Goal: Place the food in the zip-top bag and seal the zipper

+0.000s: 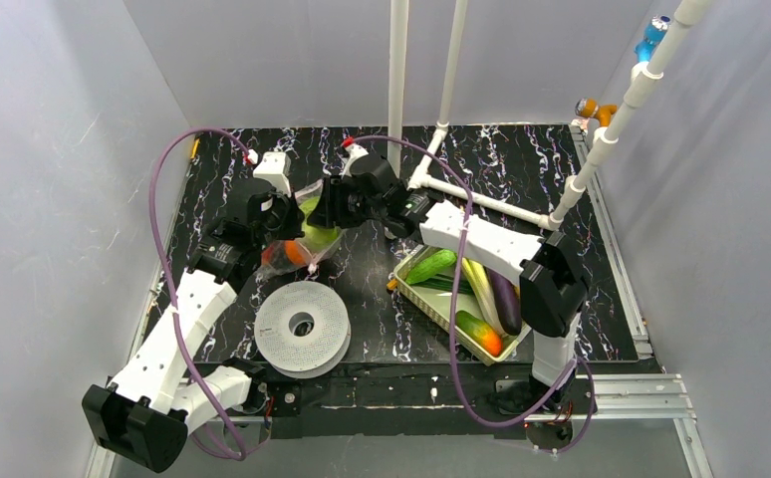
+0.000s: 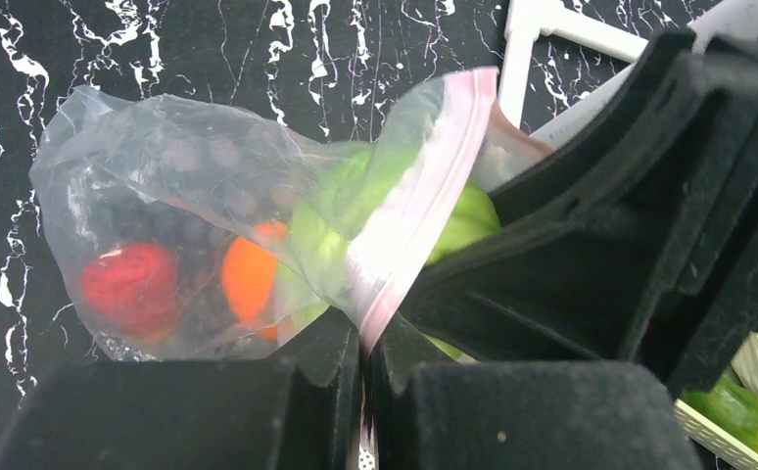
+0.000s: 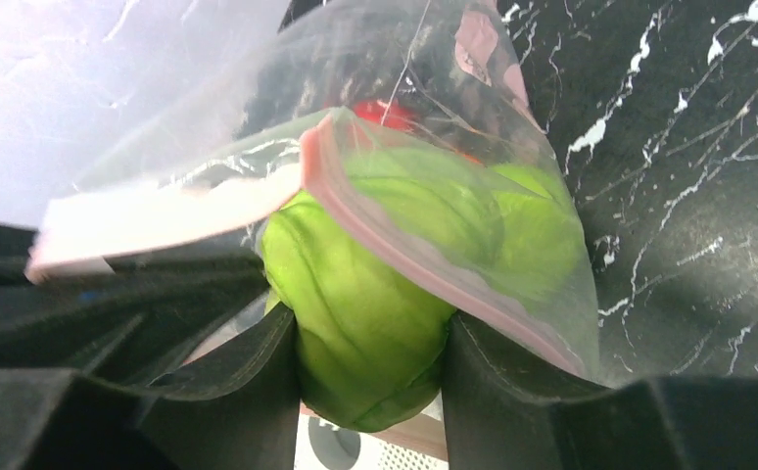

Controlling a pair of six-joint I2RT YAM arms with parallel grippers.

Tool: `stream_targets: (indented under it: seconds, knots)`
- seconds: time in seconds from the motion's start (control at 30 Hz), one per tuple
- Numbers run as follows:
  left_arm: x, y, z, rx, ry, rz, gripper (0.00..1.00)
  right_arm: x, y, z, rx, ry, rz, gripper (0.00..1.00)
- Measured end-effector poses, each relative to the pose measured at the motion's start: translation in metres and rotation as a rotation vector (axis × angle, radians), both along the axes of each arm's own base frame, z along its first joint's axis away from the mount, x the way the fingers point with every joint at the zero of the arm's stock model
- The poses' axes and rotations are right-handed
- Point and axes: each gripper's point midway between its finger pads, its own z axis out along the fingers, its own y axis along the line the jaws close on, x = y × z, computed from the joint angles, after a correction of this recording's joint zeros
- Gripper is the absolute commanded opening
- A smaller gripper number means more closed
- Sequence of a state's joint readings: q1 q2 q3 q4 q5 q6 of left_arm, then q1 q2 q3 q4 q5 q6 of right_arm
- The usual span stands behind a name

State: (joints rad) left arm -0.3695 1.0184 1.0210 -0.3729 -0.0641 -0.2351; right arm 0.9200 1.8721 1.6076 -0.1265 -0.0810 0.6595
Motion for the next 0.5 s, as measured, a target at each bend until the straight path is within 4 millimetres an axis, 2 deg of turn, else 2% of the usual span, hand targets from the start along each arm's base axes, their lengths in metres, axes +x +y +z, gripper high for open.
stream_targets:
  seconds: [0.13, 0.2, 0.33, 0.4, 0.5]
  knots:
    - [-0.002, -0.003, 0.004, -0.016, -0.009, -0.019, 0.0, 0.016, 0.015, 0.005, 0.031, 0.015, -0.015, 0.47]
    - [-0.004, -0.004, 0.007, -0.022, -0.019, -0.024, 0.0, 0.022, 0.022, 0.003, 0.039, 0.03, -0.012, 0.61]
    - [-0.008, -0.002, 0.011, -0.027, -0.036, -0.025, 0.0, 0.02, 0.023, -0.004, 0.027, 0.062, -0.009, 0.8]
    - [-0.009, 0.0, 0.011, -0.026, -0.041, -0.017, 0.0, 0.017, 0.02, -0.006, 0.019, 0.069, -0.013, 0.86]
    - [-0.009, 0.001, 0.012, -0.025, -0.045, -0.01, 0.0, 0.009, 0.01, -0.007, 0.001, 0.087, -0.017, 0.88]
